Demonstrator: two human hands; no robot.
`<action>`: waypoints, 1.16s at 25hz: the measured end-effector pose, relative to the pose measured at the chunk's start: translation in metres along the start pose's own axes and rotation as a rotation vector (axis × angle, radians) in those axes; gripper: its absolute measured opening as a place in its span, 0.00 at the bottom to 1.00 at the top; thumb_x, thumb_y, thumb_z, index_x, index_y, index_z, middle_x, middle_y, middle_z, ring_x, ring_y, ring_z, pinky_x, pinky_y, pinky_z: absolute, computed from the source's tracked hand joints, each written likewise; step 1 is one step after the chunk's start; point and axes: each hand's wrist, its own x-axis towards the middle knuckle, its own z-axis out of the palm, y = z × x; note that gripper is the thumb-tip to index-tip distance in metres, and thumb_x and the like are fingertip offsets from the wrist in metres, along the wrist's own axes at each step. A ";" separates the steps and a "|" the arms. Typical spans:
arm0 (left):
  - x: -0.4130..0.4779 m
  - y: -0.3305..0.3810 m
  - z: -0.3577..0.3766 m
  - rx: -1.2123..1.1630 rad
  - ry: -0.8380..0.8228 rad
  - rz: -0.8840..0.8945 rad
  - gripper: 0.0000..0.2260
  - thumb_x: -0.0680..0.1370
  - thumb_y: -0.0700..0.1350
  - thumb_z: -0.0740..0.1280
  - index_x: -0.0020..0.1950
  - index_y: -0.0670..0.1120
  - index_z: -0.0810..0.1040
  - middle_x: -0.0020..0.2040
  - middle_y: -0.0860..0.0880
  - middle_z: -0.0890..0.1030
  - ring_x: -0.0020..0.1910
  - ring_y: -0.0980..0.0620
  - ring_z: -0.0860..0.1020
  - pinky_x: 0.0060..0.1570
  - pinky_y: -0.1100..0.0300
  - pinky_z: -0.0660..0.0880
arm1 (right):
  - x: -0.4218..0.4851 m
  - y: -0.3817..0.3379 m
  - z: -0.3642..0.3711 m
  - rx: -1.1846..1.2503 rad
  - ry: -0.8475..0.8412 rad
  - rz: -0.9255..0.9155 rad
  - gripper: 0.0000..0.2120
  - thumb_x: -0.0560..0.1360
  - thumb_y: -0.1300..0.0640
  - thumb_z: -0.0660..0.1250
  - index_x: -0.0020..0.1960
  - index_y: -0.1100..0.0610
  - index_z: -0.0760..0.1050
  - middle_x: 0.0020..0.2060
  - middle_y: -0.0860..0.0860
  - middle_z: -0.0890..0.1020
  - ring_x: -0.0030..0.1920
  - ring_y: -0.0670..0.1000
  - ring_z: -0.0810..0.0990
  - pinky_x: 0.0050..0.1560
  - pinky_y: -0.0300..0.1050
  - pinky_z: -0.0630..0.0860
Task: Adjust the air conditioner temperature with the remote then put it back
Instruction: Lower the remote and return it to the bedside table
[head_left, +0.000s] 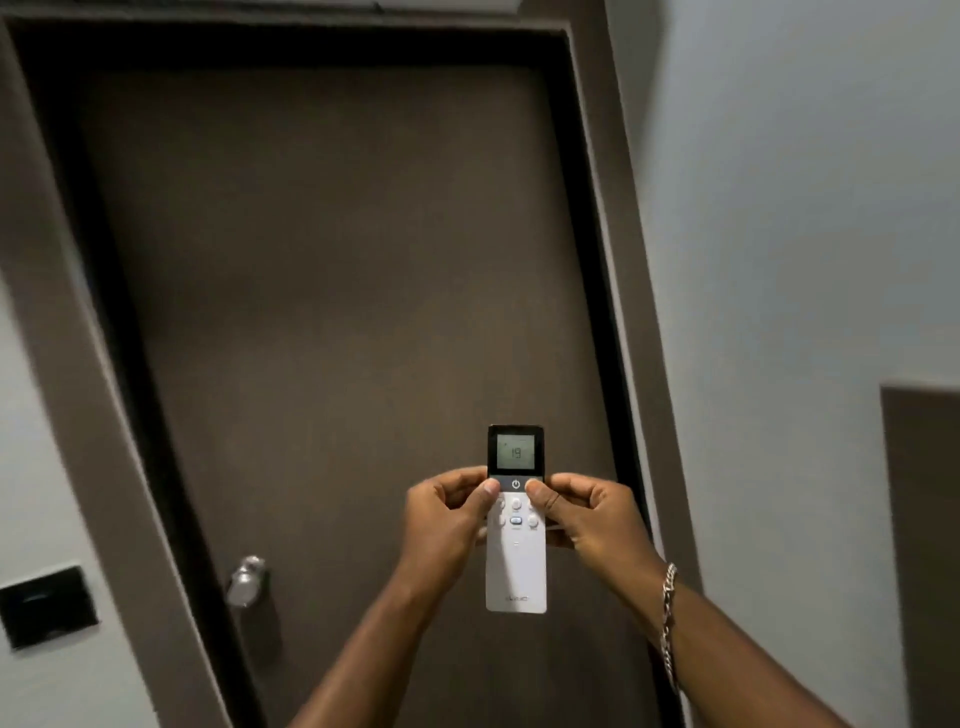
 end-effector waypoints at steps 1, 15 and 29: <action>-0.006 -0.029 0.017 -0.008 -0.030 -0.060 0.08 0.75 0.38 0.68 0.53 0.41 0.80 0.44 0.47 0.86 0.40 0.54 0.85 0.34 0.61 0.81 | -0.008 0.028 -0.017 -0.010 0.040 0.060 0.10 0.72 0.59 0.71 0.50 0.64 0.81 0.41 0.57 0.87 0.36 0.47 0.86 0.32 0.35 0.79; -0.270 -0.425 0.344 0.181 -0.776 -0.639 0.14 0.76 0.37 0.66 0.52 0.56 0.81 0.45 0.50 0.85 0.39 0.59 0.82 0.41 0.59 0.80 | -0.284 0.406 -0.309 -0.050 0.896 0.949 0.10 0.73 0.55 0.70 0.51 0.59 0.83 0.50 0.60 0.86 0.49 0.61 0.85 0.53 0.58 0.82; -0.421 -0.545 0.441 0.582 -1.137 -0.347 0.12 0.78 0.42 0.61 0.60 0.47 0.78 0.57 0.45 0.83 0.52 0.49 0.80 0.48 0.67 0.69 | -0.416 0.561 -0.387 -0.255 1.163 1.272 0.07 0.67 0.53 0.71 0.32 0.54 0.82 0.39 0.59 0.87 0.45 0.60 0.86 0.51 0.59 0.81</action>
